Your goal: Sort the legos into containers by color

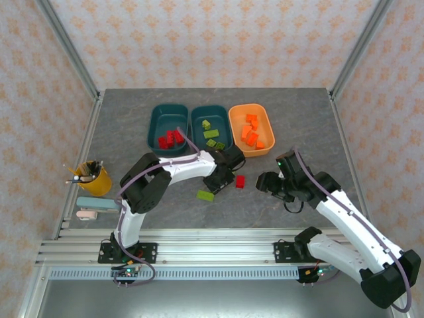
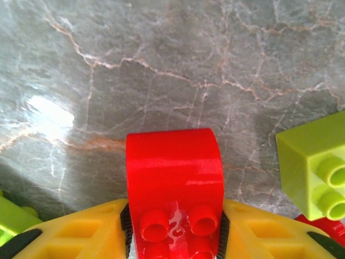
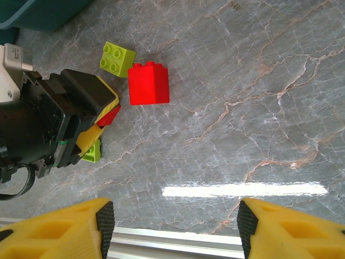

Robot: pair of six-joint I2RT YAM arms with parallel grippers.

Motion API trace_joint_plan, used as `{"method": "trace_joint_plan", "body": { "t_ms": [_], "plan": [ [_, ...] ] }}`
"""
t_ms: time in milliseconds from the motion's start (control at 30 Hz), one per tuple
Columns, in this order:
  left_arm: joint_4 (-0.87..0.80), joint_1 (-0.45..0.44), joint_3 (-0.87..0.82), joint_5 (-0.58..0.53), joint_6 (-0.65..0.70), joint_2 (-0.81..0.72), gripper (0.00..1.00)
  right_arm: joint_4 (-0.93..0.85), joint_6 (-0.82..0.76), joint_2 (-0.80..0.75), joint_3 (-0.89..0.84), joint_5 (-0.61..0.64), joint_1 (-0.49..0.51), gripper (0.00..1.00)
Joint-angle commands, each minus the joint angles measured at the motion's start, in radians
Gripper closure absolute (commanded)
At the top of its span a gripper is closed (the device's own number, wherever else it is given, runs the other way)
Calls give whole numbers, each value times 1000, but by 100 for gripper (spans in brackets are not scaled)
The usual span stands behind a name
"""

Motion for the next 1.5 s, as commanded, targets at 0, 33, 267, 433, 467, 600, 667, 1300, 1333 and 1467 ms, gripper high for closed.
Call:
{"method": "trace_joint_plan", "body": {
  "t_ms": [0,33,267,433,467,600,667,1300,1333,1467],
  "plan": [
    [-66,25,21,-63,75,37,56,12,-1,0,29,-6,5,36],
    [-60,29,15,-60,85,39,56,14,1,-1,30,-10,5,36],
    [-31,32,-26,-97,134,-15,71,120,18,-66,2,-110,5,36],
    [-76,43,-25,-139,189,-101,73,266,84,-140,-29,-163,5,34],
    [-91,49,-25,-146,204,-122,73,298,97,-142,-33,-178,5,34],
    [-142,113,-20,-153,281,-221,74,386,116,-108,-20,-214,5,34],
    [-162,163,-12,-151,329,-257,75,424,113,-70,-4,-231,5,34],
    [-328,657,649,-100,831,179,77,851,115,546,380,-35,65,33],
    [-327,668,687,-101,841,211,77,841,114,570,407,-36,65,33],
    [-338,691,834,-91,869,337,77,798,103,630,478,-43,65,33]
  ]
}}
